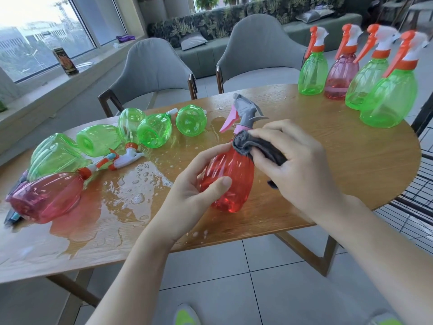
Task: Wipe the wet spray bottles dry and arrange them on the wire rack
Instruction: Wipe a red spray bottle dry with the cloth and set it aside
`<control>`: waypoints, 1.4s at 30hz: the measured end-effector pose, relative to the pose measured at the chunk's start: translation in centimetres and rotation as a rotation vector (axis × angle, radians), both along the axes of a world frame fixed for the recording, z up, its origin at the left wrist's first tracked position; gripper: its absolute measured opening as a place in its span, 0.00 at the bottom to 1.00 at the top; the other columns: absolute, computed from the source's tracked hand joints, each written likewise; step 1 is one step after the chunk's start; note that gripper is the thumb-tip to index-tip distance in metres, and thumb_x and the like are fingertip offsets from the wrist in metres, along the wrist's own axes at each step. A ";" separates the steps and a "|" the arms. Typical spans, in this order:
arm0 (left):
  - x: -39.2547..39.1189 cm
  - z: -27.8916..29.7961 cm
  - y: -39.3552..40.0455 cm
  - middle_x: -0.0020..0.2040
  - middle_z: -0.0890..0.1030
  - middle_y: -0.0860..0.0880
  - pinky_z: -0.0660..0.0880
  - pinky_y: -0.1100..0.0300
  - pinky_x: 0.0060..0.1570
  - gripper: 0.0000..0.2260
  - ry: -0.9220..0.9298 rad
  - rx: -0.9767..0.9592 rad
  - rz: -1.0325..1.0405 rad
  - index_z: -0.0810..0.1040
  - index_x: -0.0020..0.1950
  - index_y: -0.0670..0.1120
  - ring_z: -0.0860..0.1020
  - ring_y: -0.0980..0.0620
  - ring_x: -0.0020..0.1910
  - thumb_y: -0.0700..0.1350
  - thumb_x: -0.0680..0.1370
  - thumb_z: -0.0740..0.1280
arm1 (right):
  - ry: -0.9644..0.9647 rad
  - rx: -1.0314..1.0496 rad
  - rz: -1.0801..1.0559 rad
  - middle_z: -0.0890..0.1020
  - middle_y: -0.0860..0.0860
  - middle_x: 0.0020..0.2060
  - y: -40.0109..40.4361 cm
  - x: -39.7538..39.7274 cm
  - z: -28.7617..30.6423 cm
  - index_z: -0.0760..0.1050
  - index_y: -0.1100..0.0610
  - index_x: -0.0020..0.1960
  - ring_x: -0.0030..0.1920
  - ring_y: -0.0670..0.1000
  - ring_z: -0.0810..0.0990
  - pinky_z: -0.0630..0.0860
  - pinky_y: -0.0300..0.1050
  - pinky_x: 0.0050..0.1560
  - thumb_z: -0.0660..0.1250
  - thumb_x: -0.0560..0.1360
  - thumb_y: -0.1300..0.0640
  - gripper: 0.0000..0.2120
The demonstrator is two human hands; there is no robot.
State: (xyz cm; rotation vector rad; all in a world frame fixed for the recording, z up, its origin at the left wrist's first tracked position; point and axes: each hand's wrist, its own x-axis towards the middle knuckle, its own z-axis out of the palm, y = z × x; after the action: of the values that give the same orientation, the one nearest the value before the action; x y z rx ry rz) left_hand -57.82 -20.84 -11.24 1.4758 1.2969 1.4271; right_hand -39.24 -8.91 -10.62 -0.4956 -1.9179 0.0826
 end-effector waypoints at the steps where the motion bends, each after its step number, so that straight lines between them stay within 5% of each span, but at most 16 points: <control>1: 0.2 -0.1 0.1 0.69 0.82 0.51 0.80 0.57 0.63 0.21 0.020 0.013 0.018 0.74 0.76 0.47 0.81 0.52 0.68 0.39 0.83 0.70 | -0.007 0.011 -0.001 0.83 0.56 0.52 0.0 0.1 0.1 0.84 0.63 0.59 0.51 0.48 0.80 0.70 0.28 0.59 0.74 0.77 0.64 0.11; 5: 0.6 -0.2 0.5 0.69 0.82 0.50 0.80 0.52 0.66 0.20 0.056 0.038 0.078 0.75 0.75 0.50 0.80 0.49 0.69 0.41 0.83 0.67 | 0.009 -0.056 0.011 0.83 0.55 0.51 0.0 0.6 0.0 0.84 0.62 0.57 0.51 0.43 0.77 0.71 0.27 0.56 0.74 0.76 0.65 0.10; 12: 0.2 -0.1 0.2 0.68 0.82 0.52 0.80 0.46 0.67 0.20 0.072 0.023 0.078 0.74 0.76 0.53 0.81 0.47 0.68 0.42 0.83 0.64 | 0.096 -0.395 0.098 0.84 0.50 0.50 -0.1 0.8 -1.2 0.86 0.56 0.57 0.50 0.48 0.83 0.81 0.41 0.50 0.75 0.75 0.63 0.11; 18: -0.3 0.3 0.0 0.68 0.81 0.56 0.78 0.48 0.69 0.22 0.227 0.016 0.071 0.73 0.76 0.58 0.80 0.50 0.67 0.40 0.84 0.60 | 0.161 -0.526 0.221 0.84 0.47 0.51 -1.0 0.5 -1.0 0.83 0.48 0.56 0.54 0.47 0.83 0.79 0.38 0.51 0.74 0.77 0.61 0.11; 21: -0.5 0.4 -0.1 0.63 0.82 0.51 0.76 0.40 0.67 0.24 0.311 0.017 0.086 0.74 0.74 0.66 0.79 0.38 0.61 0.41 0.85 0.60 | 0.196 -0.591 0.221 0.84 0.46 0.48 -1.4 0.1 -0.9 0.85 0.51 0.54 0.51 0.49 0.83 0.81 0.47 0.51 0.74 0.78 0.58 0.06; 23: -0.3 0.5 -0.2 0.66 0.81 0.52 0.75 0.41 0.67 0.25 0.364 0.036 0.096 0.74 0.74 0.66 0.79 0.37 0.61 0.41 0.84 0.60 | 0.225 -0.595 0.205 0.85 0.45 0.45 -1.7 -0.2 -0.8 0.86 0.52 0.53 0.49 0.50 0.83 0.80 0.53 0.50 0.74 0.77 0.57 0.05; 25: 0.0 0.6 -0.3 0.70 0.79 0.55 0.74 0.45 0.70 0.25 0.411 0.059 0.107 0.73 0.75 0.65 0.79 0.51 0.66 0.40 0.84 0.60 | 0.219 -0.553 0.186 0.84 0.44 0.44 -1.9 -0.4 -0.5 0.86 0.50 0.53 0.47 0.50 0.84 0.81 0.52 0.48 0.75 0.76 0.57 0.06; 27: 0.2 0.5 -0.2 0.62 0.79 0.60 0.74 0.47 0.66 0.25 0.431 0.057 0.109 0.71 0.75 0.64 0.77 0.54 0.62 0.40 0.84 0.61 | 0.190 -0.497 0.163 0.84 0.43 0.45 -2.0 -0.4 -0.4 0.86 0.51 0.54 0.47 0.49 0.84 0.81 0.48 0.47 0.75 0.76 0.57 0.07; 29: 0.2 0.4 -0.2 0.60 0.78 0.63 0.74 0.52 0.61 0.25 0.417 0.038 0.103 0.68 0.78 0.63 0.76 0.54 0.58 0.42 0.84 0.61 | 0.166 -0.448 0.147 0.84 0.45 0.46 -1.9 -0.5 -0.3 0.86 0.53 0.55 0.47 0.48 0.83 0.81 0.45 0.46 0.75 0.76 0.58 0.08; 31: 0.2 0.2 -0.2 0.72 0.75 0.59 0.76 0.48 0.70 0.25 0.344 0.015 0.090 0.63 0.80 0.60 0.78 0.53 0.69 0.44 0.85 0.62 | 0.143 -0.396 0.142 0.84 0.47 0.48 -1.8 -0.5 -0.2 0.85 0.55 0.56 0.49 0.48 0.83 0.81 0.42 0.47 0.75 0.76 0.59 0.09; 34: 0.2 0.1 -0.2 0.76 0.72 0.55 0.77 0.45 0.71 0.24 0.288 0.011 0.083 0.61 0.79 0.59 0.76 0.49 0.75 0.45 0.85 0.63 | 0.145 -0.396 0.135 0.84 0.47 0.48 -1.7 -0.5 -0.1 0.85 0.54 0.56 0.48 0.47 0.83 0.80 0.40 0.47 0.75 0.77 0.58 0.09; 42: 0.4 0.2 0.0 0.74 0.74 0.52 0.82 0.56 0.59 0.21 0.200 0.009 0.078 0.62 0.78 0.55 0.82 0.51 0.65 0.40 0.87 0.60 | 0.124 -0.406 0.170 0.83 0.48 0.48 -1.6 0.0 -0.9 0.85 0.55 0.56 0.50 0.49 0.83 0.81 0.40 0.47 0.75 0.76 0.61 0.09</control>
State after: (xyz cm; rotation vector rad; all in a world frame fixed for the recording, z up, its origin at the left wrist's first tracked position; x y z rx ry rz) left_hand -57.43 -20.82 -11.03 1.6229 1.4851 1.3623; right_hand -39.22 -10.49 -11.55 -0.5794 -1.8211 0.6094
